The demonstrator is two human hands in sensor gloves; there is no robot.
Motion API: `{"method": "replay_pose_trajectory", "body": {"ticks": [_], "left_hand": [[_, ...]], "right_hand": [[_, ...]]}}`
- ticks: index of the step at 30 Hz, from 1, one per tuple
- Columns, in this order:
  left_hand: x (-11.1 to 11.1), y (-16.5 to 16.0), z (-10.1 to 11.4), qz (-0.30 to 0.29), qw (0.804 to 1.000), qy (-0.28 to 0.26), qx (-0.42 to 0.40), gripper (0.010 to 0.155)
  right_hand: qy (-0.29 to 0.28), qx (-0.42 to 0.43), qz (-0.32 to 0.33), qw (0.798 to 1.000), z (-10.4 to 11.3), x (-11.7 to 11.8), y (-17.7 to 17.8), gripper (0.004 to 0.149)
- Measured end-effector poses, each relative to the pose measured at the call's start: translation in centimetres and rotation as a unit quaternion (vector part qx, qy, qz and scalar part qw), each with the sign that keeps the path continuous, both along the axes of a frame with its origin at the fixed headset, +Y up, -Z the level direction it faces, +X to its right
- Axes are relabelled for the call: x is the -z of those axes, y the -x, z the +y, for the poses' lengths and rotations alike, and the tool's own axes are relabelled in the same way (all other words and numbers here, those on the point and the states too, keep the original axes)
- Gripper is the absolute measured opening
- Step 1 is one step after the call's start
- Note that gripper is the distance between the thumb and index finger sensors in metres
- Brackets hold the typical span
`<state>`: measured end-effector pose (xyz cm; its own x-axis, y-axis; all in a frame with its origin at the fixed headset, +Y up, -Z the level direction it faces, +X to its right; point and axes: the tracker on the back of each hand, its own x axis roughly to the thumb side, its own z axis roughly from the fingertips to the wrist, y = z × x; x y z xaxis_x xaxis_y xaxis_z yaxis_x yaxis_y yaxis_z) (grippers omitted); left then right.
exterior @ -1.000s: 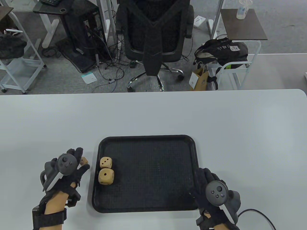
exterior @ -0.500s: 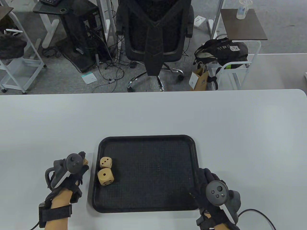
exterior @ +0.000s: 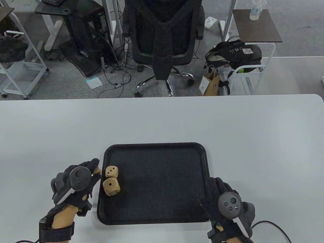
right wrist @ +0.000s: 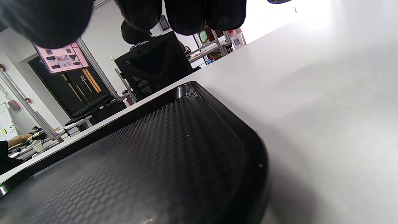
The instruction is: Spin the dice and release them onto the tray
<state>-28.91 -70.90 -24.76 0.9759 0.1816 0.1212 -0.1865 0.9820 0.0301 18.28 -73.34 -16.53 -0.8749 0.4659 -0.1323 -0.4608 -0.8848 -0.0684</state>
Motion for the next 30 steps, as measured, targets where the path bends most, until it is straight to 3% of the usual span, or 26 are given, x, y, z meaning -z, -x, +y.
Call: {"method": "replay_pose_trajectory", "body": {"ticks": [7, 11, 16, 25, 28, 30], "left_hand": [[-3.7, -7.7, 1.7, -0.121, 0.988, -0.029, 0.090, 0.061], [-5.1, -12.2, 0.7, -0.185, 0.972, 0.015, 0.144, 0.061], [-6.0, -16.0, -1.4, -0.217, 0.955, 0.059, 0.191, 0.059], [-6.2, -18.6, -3.6, -0.228, 0.934, 0.150, 0.232, 0.056], [-5.7, -18.3, -2.8, -0.195, 0.949, 0.101, 0.227, 0.056], [-5.7, -17.6, -1.6, -0.190, 0.964, 0.066, 0.176, 0.056]], "right_hand": [[0.000, -0.001, 0.000, 1.000, 0.0, 0.0, 0.0, 0.078], [0.000, -0.001, 0.002, 1.000, 0.0, -0.1, 0.0, 0.078], [-0.004, 0.000, 0.004, 1.000, 0.0, -0.1, 0.0, 0.078], [-0.006, -0.001, 0.010, 1.000, -0.1, -0.2, 0.1, 0.077], [-0.007, -0.001, 0.010, 1.000, 0.0, -0.2, 0.1, 0.078], [-0.007, 0.001, 0.010, 1.000, 0.0, -0.2, 0.1, 0.077]]}}
